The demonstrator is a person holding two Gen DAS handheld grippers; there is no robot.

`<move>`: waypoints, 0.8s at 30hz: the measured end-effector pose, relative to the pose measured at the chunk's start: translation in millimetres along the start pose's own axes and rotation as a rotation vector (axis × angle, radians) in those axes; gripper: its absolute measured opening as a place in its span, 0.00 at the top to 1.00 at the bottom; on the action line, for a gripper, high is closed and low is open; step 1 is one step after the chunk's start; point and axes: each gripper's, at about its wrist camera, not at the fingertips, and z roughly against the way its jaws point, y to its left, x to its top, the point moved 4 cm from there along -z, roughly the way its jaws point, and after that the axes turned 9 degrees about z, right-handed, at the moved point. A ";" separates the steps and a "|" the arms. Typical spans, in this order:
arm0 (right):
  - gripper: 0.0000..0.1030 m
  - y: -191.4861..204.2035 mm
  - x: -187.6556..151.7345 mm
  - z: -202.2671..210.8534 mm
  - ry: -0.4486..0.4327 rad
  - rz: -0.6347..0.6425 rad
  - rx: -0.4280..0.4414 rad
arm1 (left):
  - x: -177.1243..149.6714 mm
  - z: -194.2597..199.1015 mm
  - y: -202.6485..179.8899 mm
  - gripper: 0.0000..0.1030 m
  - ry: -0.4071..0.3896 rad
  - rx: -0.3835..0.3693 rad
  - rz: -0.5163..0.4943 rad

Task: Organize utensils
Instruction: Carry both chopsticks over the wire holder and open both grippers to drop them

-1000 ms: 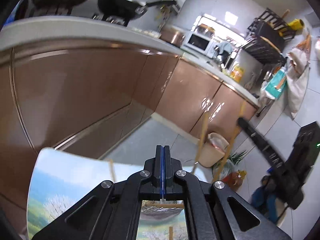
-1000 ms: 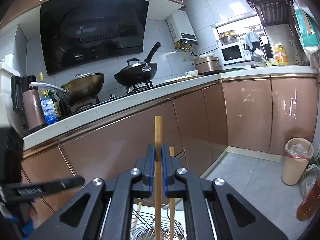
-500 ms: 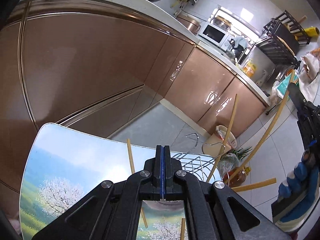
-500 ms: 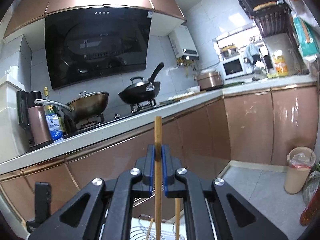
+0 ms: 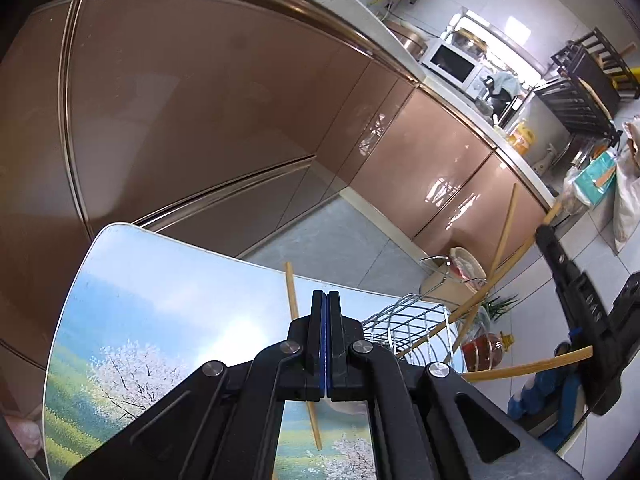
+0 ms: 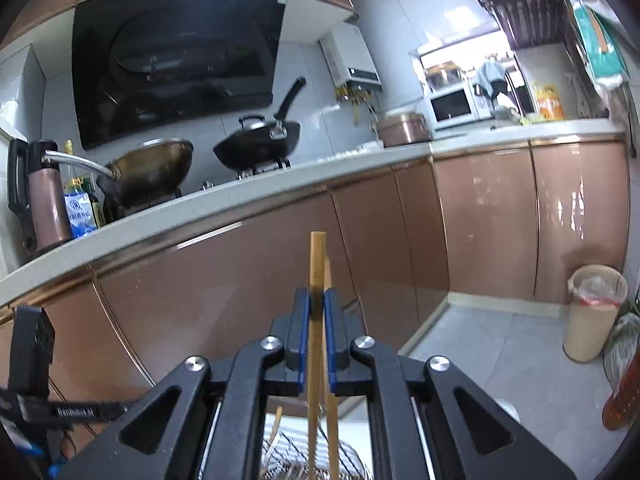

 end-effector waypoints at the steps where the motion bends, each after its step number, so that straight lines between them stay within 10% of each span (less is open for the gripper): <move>1: 0.92 0.3 -3.2 0.6 0.007 0.003 0.000 | -0.5 -0.4 0.8 1.00 0.003 0.001 0.002; 24: 0.74 -0.5 -24.3 73.8 0.103 -0.011 -0.024 | -23.3 42.2 16.9 1.00 0.038 0.050 0.034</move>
